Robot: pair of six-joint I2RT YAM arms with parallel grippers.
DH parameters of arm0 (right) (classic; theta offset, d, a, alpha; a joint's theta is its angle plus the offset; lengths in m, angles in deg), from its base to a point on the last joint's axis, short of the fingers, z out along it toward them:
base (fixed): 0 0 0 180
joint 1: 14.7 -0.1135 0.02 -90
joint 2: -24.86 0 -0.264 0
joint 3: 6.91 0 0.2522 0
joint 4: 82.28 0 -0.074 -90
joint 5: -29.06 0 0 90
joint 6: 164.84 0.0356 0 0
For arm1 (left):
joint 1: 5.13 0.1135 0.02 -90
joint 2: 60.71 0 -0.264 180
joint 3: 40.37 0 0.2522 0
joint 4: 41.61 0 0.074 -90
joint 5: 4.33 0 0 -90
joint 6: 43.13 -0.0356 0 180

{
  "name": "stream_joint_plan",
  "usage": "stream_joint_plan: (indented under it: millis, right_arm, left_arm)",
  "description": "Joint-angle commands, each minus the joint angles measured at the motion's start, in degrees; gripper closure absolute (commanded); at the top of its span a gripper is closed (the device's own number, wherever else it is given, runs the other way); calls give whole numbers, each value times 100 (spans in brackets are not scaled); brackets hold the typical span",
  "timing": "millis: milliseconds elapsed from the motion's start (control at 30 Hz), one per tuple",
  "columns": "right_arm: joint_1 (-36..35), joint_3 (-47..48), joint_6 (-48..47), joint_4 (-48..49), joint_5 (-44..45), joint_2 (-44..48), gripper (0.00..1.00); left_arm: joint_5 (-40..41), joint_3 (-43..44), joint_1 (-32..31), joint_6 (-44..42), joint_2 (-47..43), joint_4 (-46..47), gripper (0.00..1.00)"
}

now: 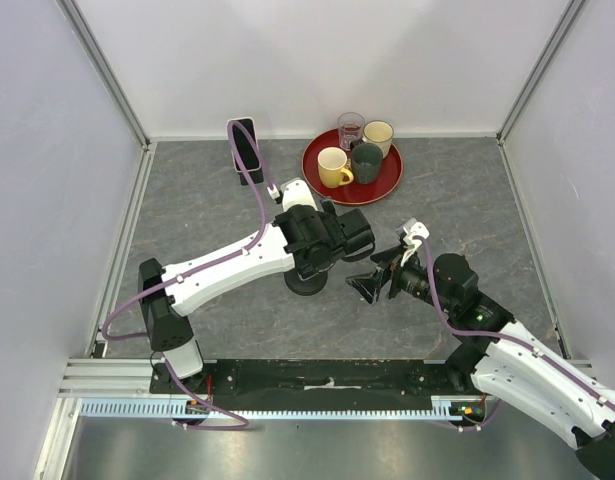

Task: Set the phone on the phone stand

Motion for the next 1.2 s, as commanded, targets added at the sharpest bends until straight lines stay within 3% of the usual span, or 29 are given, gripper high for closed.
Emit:
stream_joint_plan:
  millis: [0,267,367,500,633,767,800,900,1033,1100,1133,1167]
  right_arm:
    - [19,-33,16,69,63,95,2]
    - [28,-41,16,78,54,69,2]
    - [28,-41,34,78,54,69,2]
    - [28,-33,34,78,63,43,2]
    - [37,-68,34,60,98,104,2]
    - [37,-59,43,61,98,34,2]
    - [37,-50,43,69,98,25,2]
    - [45,-68,43,96,124,8,2]
    - [45,-120,52,105,151,43,2]
    - [45,-155,52,105,186,60,2]
    - [54,-173,52,105,212,69,2]
    - [54,-191,43,105,221,69,2]
  left_arm:
    - [522,95,-16,500,60,-915,0]
    - [900,-143,-16,115,51,-898,1]
    - [1050,-204,-7,43,113,-906,4]
    - [1147,-274,2,60,218,-915,18]
    - [1024,-362,2,218,262,-915,20]
    - [1199,-485,2,167,227,-766,42]
    - [1295,-494,2,114,183,-722,60]
    - [1497,-643,2,-97,52,-477,98]
    - [1814,-959,11,-861,-308,208,98]
    - [2034,-1318,19,-1781,-571,743,98]
    - [2052,-1512,19,-2333,-930,1851,98]
    - [1834,-1749,54,-3731,-1194,2567,98]
